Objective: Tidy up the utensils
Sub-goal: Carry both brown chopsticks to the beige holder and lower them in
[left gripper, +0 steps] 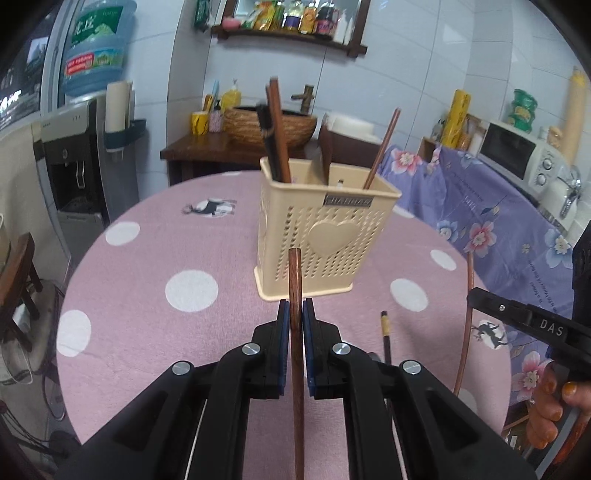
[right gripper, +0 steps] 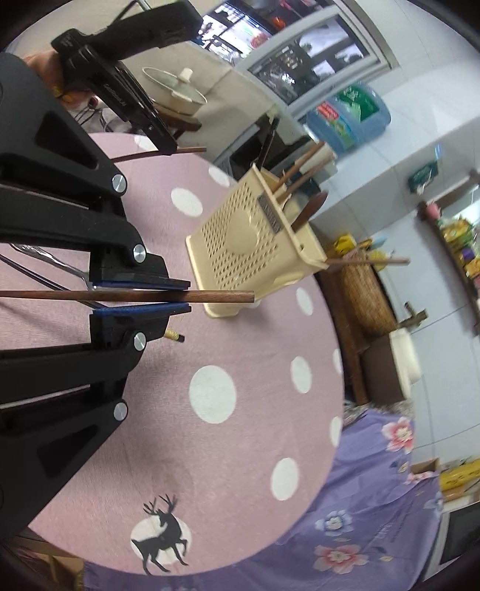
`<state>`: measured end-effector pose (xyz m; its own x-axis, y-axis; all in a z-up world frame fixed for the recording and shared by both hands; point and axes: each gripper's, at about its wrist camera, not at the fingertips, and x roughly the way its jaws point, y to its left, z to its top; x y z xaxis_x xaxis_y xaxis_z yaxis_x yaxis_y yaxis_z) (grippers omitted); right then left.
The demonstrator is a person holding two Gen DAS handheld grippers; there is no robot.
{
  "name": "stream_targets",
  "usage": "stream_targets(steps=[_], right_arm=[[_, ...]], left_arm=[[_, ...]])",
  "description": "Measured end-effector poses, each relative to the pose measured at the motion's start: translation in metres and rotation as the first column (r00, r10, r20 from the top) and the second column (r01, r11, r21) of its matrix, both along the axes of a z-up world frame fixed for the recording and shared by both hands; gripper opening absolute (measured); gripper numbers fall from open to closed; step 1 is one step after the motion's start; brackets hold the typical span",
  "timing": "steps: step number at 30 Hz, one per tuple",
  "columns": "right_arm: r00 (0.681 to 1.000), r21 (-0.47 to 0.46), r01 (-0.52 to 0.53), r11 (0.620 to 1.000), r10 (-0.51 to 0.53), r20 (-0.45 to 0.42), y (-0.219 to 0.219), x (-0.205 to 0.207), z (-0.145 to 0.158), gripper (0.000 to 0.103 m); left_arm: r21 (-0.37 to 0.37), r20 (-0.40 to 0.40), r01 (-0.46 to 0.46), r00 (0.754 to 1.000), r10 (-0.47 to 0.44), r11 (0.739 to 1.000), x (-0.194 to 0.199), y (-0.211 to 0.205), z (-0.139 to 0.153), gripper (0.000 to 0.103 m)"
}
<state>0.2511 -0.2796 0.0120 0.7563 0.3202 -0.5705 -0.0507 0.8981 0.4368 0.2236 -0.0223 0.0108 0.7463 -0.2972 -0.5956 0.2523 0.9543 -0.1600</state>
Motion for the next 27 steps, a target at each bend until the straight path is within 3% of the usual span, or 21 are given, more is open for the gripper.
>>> stream_targets(steps=[6, 12, 20, 27], right_arm=[[0.993, -0.024, -0.053, 0.998, 0.055, 0.101, -0.006, -0.04, 0.035, 0.008], [0.982, -0.035, -0.105, 0.994, 0.109, 0.152, -0.005, -0.061, 0.047, 0.008], [0.975, -0.035, -0.13, 0.991, 0.134, 0.176, -0.002, -0.062, 0.058, 0.008], [0.964, -0.093, -0.159, 0.983, 0.175, 0.202, 0.008, -0.055, 0.08, 0.008]], left_arm=[[-0.027, 0.068, 0.018, 0.998, -0.016, 0.999, -0.022, 0.008, 0.024, 0.008], [-0.065, 0.122, 0.028, 0.992, -0.019, 0.997, -0.046, 0.02, 0.041, 0.008], [-0.079, 0.162, 0.044, 0.986, -0.031, 0.996, -0.051, 0.02, 0.056, 0.008], [-0.084, 0.196, 0.055, 0.98, -0.038, 0.995, -0.042, 0.017, 0.073, 0.008]])
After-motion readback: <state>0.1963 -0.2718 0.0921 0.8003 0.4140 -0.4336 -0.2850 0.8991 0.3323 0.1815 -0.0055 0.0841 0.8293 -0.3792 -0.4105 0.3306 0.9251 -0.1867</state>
